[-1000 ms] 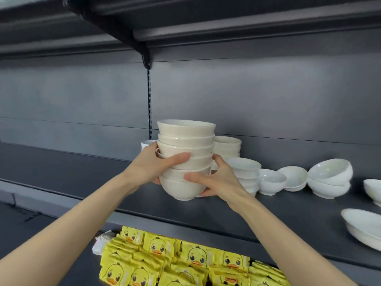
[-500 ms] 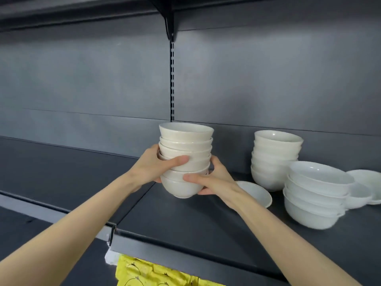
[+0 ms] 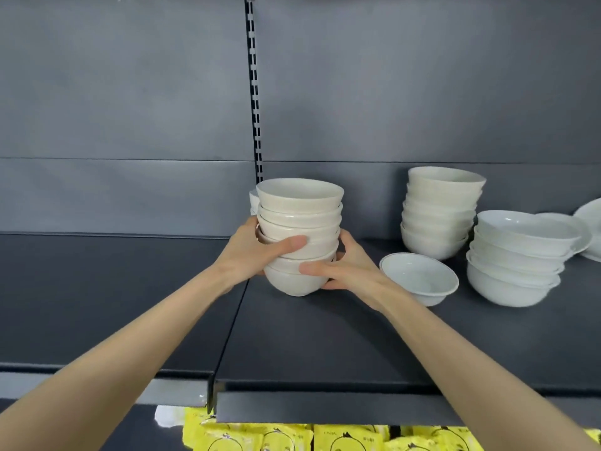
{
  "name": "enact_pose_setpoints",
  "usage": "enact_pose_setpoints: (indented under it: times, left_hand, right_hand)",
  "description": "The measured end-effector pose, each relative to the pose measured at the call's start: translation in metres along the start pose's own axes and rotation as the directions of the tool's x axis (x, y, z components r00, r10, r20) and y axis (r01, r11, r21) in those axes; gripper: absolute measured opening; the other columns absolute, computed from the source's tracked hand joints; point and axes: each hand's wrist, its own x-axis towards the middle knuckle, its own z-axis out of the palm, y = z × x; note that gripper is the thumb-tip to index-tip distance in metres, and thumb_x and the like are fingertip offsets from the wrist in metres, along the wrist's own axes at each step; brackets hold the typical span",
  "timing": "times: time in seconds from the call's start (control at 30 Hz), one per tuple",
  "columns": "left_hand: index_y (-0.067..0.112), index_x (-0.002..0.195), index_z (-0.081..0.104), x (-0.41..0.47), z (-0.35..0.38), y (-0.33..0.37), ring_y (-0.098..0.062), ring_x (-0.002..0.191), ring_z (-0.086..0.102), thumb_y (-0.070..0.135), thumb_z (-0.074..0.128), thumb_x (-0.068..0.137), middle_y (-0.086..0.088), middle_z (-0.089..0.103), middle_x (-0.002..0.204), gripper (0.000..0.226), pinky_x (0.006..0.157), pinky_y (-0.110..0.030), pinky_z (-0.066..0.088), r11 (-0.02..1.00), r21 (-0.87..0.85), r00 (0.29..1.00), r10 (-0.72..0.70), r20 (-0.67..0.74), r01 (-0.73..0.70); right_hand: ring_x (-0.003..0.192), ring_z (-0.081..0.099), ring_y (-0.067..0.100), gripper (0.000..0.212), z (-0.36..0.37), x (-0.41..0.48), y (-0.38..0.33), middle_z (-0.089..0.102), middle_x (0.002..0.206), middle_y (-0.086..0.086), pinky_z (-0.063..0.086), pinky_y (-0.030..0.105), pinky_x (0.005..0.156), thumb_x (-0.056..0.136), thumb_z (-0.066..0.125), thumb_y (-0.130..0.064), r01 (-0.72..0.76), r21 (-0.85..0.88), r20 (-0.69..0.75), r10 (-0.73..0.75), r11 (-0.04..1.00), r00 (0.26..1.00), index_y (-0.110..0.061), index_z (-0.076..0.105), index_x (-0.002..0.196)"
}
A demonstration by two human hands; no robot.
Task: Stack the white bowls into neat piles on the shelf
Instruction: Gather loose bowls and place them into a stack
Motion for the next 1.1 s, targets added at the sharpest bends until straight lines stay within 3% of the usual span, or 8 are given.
enact_pose_setpoints:
  times: [0.07, 0.23, 0.37, 0.53, 0.7, 0.83, 0.97, 1.1]
  left_hand:
    - [0.040, 0.110, 0.052, 0.003, -0.002, -0.003, 0.009, 0.090, 0.063, 0.045, 0.082, 0.065, 0.025, 0.063, 0.102, 0.054, 0.069, -0.021, 0.056, 1.000, -0.006, 0.999, 0.014, 0.032, -0.014]
    - [0.032, 0.129, 0.045, 0.010, -0.006, -0.010, -0.005, 0.109, 0.059, 0.065, 0.077, 0.047, 0.019, 0.061, 0.117, 0.094, 0.089, -0.040, 0.055, 1.000, 0.007, 0.999, 0.009, 0.047, -0.009]
    - [0.044, 0.124, 0.045, 0.012, -0.008, -0.010, -0.007, 0.112, 0.058, 0.067, 0.075, 0.050, 0.020, 0.061, 0.120, 0.083, 0.092, -0.042, 0.053, 1.000, 0.007, 0.995, 0.015, 0.096, -0.015]
    - [0.037, 0.138, 0.034, 0.011, -0.010, -0.010, -0.008, 0.117, 0.054, 0.066, 0.077, 0.054, 0.019, 0.056, 0.127, 0.099, 0.095, -0.041, 0.051, 1.000, 0.008, 0.991, -0.002, 0.137, 0.001]
    - [0.035, 0.125, 0.036, 0.012, -0.011, -0.006, -0.001, 0.107, 0.054, 0.043, 0.072, 0.078, 0.027, 0.054, 0.112, 0.060, 0.092, -0.029, 0.047, 0.999, 0.037, 0.984, -0.018, 0.179, 0.012]
    - [0.025, 0.135, 0.043, 0.011, -0.019, -0.002, -0.010, 0.114, 0.054, 0.069, 0.072, 0.058, 0.015, 0.057, 0.125, 0.094, 0.096, -0.030, 0.046, 0.979, 0.202, 0.991, -0.056, 0.122, 0.031]
    - [0.016, 0.125, 0.051, -0.001, -0.022, 0.010, -0.017, 0.105, 0.050, 0.061, 0.064, 0.076, 0.006, 0.056, 0.116, 0.068, 0.083, -0.029, 0.039, 0.889, 0.455, 0.998, -0.065, 0.015, 0.051]
    - [0.018, 0.112, 0.060, -0.020, -0.028, 0.028, -0.029, 0.109, 0.057, 0.057, 0.059, 0.082, -0.003, 0.063, 0.117, 0.050, 0.088, -0.038, 0.044, 0.702, 0.712, 0.995, 0.066, -0.077, 0.008]
  right_hand:
    - [0.113, 0.060, 0.014, 0.095, 0.001, 0.001, 0.002, 0.059, 0.126, -0.006, 0.058, 0.040, 0.085, 0.065, 0.087, -0.016, 0.001, 0.012, -0.017, -0.001, 1.000, 1.000, -0.033, 0.033, 0.140]
    - [0.114, 0.060, 0.017, 0.094, 0.003, 0.006, 0.003, 0.059, 0.129, -0.002, 0.057, 0.040, 0.087, 0.066, 0.087, -0.016, -0.005, 0.014, -0.042, 0.006, 1.000, 0.999, -0.034, 0.032, 0.141]
    - [0.115, 0.060, 0.016, 0.094, 0.004, 0.006, 0.004, 0.059, 0.128, -0.003, 0.057, 0.039, 0.089, 0.068, 0.085, -0.016, -0.018, 0.007, -0.045, 0.018, 1.000, 0.999, -0.033, 0.030, 0.143]
    - [0.117, 0.055, 0.012, 0.085, 0.004, -0.001, -0.007, 0.054, 0.131, -0.009, 0.055, 0.029, 0.084, 0.073, 0.082, -0.021, -0.025, -0.132, -0.048, 0.019, 0.991, 0.999, -0.028, 0.032, 0.142]
    - [0.104, 0.056, 0.005, 0.074, 0.003, -0.006, -0.023, 0.056, 0.121, -0.012, 0.049, 0.020, 0.072, 0.073, 0.082, -0.026, -0.039, -0.328, -0.059, 0.021, 0.944, 0.998, -0.027, 0.037, 0.132]
    - [0.102, 0.056, 0.003, 0.072, -0.005, -0.012, -0.034, 0.058, 0.116, -0.012, 0.047, 0.018, 0.074, 0.073, 0.082, -0.029, -0.060, -0.457, -0.081, 0.026, 0.887, 0.996, -0.021, 0.040, 0.132]
    - [0.131, 0.044, 0.018, 0.083, -0.017, -0.025, -0.048, 0.046, 0.143, 0.005, 0.035, 0.021, 0.093, 0.077, 0.078, -0.034, -0.047, -0.659, -0.114, -0.038, 0.751, 0.993, -0.016, 0.034, 0.144]
    - [0.132, 0.044, 0.024, 0.075, -0.038, -0.047, -0.069, 0.042, 0.147, 0.008, 0.038, 0.028, 0.103, 0.083, 0.073, -0.031, -0.020, -0.747, -0.136, -0.123, 0.665, 0.983, -0.012, 0.036, 0.145]
